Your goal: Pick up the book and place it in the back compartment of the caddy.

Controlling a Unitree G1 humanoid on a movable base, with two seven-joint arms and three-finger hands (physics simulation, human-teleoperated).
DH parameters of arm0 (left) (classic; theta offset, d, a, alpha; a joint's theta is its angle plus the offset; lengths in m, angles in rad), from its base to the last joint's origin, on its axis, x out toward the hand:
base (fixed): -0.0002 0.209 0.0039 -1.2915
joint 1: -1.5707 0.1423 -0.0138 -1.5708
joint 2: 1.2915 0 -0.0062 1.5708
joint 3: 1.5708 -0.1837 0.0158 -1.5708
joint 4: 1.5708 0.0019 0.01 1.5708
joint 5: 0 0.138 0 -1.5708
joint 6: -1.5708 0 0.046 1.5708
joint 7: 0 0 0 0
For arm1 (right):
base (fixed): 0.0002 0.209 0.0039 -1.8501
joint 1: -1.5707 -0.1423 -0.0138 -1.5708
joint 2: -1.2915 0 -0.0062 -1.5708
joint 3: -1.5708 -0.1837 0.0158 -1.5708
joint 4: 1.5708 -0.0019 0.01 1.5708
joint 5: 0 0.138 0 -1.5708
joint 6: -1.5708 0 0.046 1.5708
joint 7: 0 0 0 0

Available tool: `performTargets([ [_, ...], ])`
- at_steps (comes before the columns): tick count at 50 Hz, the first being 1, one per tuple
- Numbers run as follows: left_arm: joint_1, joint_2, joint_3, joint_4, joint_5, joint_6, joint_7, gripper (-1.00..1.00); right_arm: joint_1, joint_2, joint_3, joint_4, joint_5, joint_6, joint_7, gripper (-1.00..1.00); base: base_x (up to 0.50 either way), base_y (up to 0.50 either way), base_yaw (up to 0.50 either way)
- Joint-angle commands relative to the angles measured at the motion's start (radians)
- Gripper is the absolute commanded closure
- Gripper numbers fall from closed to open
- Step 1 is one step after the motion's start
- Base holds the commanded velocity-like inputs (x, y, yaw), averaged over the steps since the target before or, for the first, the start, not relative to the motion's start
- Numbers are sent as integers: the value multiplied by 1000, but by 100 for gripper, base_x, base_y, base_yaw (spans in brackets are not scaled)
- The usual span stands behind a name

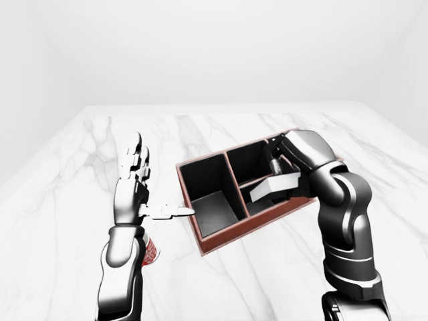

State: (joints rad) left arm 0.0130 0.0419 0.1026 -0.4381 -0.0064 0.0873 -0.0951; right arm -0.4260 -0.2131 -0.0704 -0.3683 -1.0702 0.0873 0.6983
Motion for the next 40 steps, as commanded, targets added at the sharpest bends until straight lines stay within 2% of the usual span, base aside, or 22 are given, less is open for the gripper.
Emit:
performTargets([
  [1,-1,1,1,1,3,0,1,-100,-30,-2,0,45,-10,0,0,100,0,0,0],
  [40,-3,2,3,8,6,0,2,-100,-58,-7,15,222,-20,0,0,100,0,0,0],
])
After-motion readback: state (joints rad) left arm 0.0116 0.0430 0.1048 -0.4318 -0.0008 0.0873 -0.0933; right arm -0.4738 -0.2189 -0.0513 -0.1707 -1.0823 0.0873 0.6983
